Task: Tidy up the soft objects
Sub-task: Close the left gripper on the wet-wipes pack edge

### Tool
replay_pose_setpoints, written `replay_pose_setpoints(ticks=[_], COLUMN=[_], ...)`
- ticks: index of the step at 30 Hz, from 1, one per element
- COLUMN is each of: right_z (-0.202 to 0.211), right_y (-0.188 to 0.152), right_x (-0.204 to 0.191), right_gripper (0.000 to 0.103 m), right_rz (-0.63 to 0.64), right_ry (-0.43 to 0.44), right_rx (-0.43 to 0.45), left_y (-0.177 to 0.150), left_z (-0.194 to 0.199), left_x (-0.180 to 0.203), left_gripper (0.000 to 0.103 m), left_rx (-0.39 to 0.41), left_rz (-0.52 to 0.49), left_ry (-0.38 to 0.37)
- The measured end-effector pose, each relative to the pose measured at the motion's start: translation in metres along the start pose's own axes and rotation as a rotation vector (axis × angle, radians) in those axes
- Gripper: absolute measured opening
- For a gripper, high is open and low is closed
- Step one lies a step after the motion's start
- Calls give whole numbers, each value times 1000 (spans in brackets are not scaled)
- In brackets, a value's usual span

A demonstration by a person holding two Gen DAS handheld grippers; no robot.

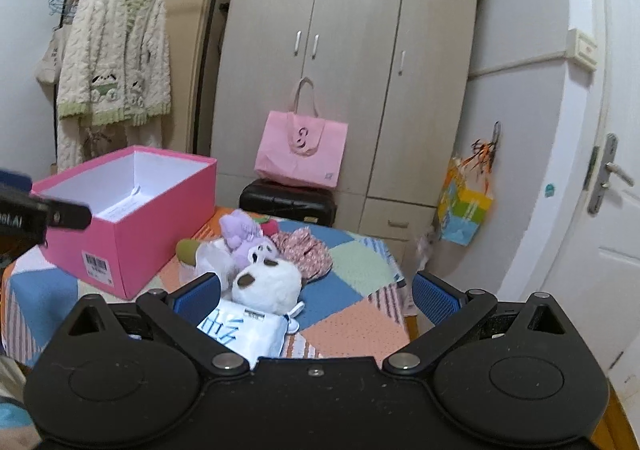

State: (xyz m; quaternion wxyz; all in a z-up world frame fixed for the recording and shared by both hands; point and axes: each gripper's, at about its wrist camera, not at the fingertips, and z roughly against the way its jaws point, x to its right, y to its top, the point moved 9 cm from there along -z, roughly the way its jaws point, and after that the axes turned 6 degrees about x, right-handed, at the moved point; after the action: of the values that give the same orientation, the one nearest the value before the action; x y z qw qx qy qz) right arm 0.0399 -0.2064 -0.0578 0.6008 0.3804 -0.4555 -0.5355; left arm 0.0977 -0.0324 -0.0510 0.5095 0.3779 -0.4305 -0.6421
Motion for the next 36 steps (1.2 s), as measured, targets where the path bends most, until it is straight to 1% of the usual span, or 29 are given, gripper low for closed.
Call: replay_pose_setpoints(ticks=[1,3,6,10,15,17,19,21,23,24,25,26,28,30,31,32,34,35,36], right_z=[-5,-17,-31,-48,-66,-71,-77,-83,-89,-91,-93,-95,-99,-101,-102,-103,-102,-103,-104], right_y=[-3,-13,-26,-45,-64,-70,-77,-82,-87,-89,-92,-94,-99,-99,-100,-100,-100,-101,-101], right_x=[1,2,0,-11,-25,-31,-37,-41,-43,-45,-48,-50,-56,-57,-55,-55,-56,-56,-56], right_gripper=[103,103,99,97,96,96,96,95,93,92,91,91,90,90,90,90,87,86,84], right_rz=[-7,-17,-33,-47,-84,-71,-64,-65,-52,-36,-23,-14,17,13,-2,-15,-26,-29,-36], right_ry=[16,46,89,147,238,258,287,316,330,339,351,362,390,391,390,394,403,402,398], right_rx=[-10,-50,-88,-130,-173,-180,-188,-197,-199,-199,-198,-199,-211,-193,-194,-196,-191,-188,-188], left_y=[-1,-6,-12,-23,-40,-48,-56,-64,-73,-78,-81,-84,-89,-93,-93,-92,-92,-92,-94], left_z=[-3,-13,-27,-43,-64,-71,-79,-88,-98,-103,-108,-112,-120,-126,-125,-123,-121,-120,-120], left_x=[2,8,13,26,42,51,57,61,64,65,65,66,65,66,67,69,72,74,76], left_gripper=[103,103,103,101,99,91,87,85,78,77,74,69,65,62,54,50,48,42,40], left_rx=[4,-22,-46,-91,-151,-167,-189,-217,-245,-258,-264,-266,-275,-280,-276,-271,-260,-266,-280], left_rz=[-7,-10,0,16,34,27,29,43,66,76,81,80,82,108,119,115,85,88,112], left_ry=[-13,-57,-88,-152,-208,-237,-253,-270,-283,-289,-289,-287,-276,-277,-290,-307,-309,-326,-352])
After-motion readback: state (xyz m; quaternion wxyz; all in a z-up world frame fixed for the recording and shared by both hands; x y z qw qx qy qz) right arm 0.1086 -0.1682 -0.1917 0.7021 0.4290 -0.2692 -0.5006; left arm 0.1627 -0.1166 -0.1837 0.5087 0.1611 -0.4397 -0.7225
